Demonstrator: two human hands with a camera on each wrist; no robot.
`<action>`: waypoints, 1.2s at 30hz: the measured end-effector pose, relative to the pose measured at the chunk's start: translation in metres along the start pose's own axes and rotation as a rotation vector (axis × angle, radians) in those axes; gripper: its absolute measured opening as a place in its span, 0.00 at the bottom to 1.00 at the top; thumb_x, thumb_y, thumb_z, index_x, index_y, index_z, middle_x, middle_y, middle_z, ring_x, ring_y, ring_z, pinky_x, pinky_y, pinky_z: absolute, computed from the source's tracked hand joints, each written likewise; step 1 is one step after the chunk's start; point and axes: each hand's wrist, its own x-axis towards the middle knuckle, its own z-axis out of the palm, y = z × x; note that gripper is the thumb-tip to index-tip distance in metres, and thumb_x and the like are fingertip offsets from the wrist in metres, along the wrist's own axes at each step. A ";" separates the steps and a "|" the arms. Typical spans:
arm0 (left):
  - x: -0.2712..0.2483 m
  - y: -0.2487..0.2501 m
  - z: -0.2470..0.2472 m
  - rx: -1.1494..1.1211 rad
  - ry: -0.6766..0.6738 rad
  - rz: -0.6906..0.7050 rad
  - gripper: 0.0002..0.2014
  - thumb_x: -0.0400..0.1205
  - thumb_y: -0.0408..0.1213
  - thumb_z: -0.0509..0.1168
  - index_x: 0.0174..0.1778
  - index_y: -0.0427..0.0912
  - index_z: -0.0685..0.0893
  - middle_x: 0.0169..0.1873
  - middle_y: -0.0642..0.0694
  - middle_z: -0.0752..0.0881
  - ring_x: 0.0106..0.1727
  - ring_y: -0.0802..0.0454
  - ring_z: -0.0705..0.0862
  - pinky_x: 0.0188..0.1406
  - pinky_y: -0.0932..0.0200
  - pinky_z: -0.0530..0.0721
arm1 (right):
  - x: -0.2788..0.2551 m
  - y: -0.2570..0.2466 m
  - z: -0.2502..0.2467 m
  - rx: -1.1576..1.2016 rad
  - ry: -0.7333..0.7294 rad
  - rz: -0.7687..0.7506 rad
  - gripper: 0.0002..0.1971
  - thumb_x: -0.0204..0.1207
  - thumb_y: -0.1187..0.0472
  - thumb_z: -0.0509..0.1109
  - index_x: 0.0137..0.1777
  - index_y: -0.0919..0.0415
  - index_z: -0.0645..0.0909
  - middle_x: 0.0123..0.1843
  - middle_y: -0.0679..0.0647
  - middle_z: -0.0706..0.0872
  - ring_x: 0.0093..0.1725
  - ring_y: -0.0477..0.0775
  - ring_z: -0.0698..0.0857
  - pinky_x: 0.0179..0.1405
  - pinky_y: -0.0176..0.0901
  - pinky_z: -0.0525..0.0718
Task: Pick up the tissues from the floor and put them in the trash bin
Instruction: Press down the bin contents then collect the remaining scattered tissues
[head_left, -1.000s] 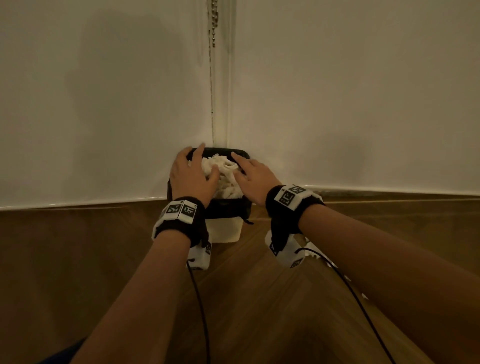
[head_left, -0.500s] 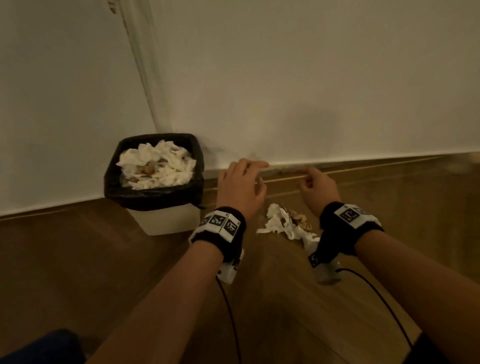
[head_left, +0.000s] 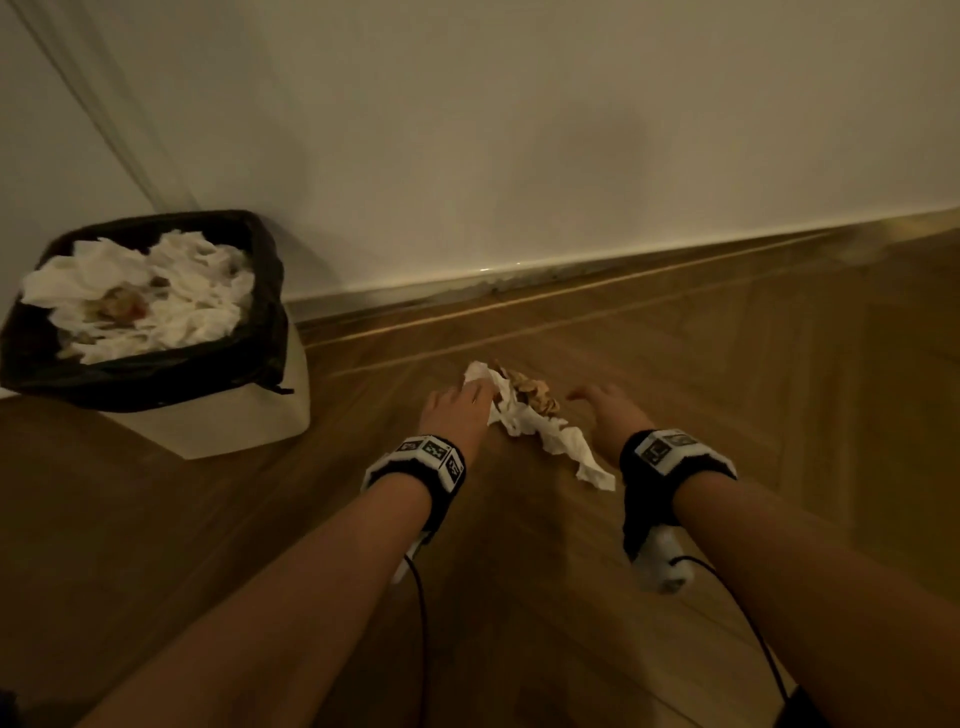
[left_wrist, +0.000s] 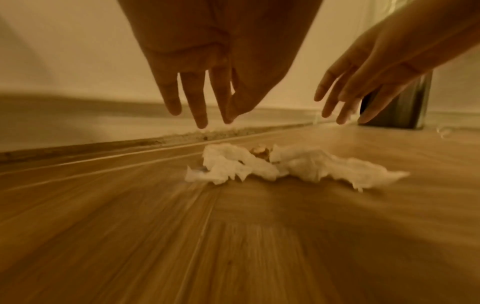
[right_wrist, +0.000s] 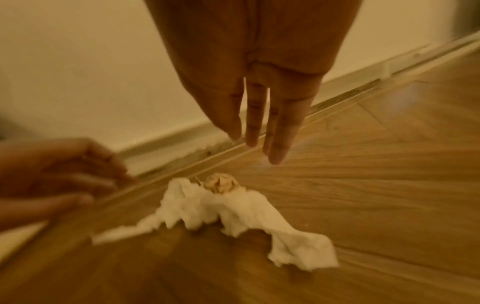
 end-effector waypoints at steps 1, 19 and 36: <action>0.005 -0.001 0.005 0.044 -0.057 0.014 0.31 0.83 0.33 0.58 0.80 0.54 0.54 0.82 0.48 0.54 0.79 0.37 0.60 0.76 0.39 0.59 | 0.000 0.002 0.007 -0.110 -0.077 -0.063 0.35 0.75 0.74 0.63 0.78 0.45 0.62 0.82 0.55 0.57 0.76 0.64 0.67 0.68 0.53 0.75; 0.002 -0.021 0.021 0.347 -0.275 0.144 0.16 0.84 0.35 0.56 0.68 0.40 0.76 0.66 0.40 0.76 0.65 0.41 0.78 0.60 0.49 0.77 | 0.000 -0.012 0.058 -0.137 -0.297 0.056 0.18 0.83 0.59 0.55 0.71 0.60 0.72 0.68 0.60 0.78 0.66 0.60 0.79 0.66 0.53 0.78; -0.014 -0.032 0.014 -0.482 -0.072 -0.108 0.06 0.78 0.32 0.69 0.49 0.40 0.86 0.50 0.42 0.87 0.54 0.48 0.84 0.55 0.58 0.81 | -0.008 -0.011 0.027 1.220 -0.095 0.397 0.06 0.77 0.72 0.67 0.52 0.73 0.81 0.50 0.64 0.87 0.41 0.56 0.87 0.41 0.43 0.89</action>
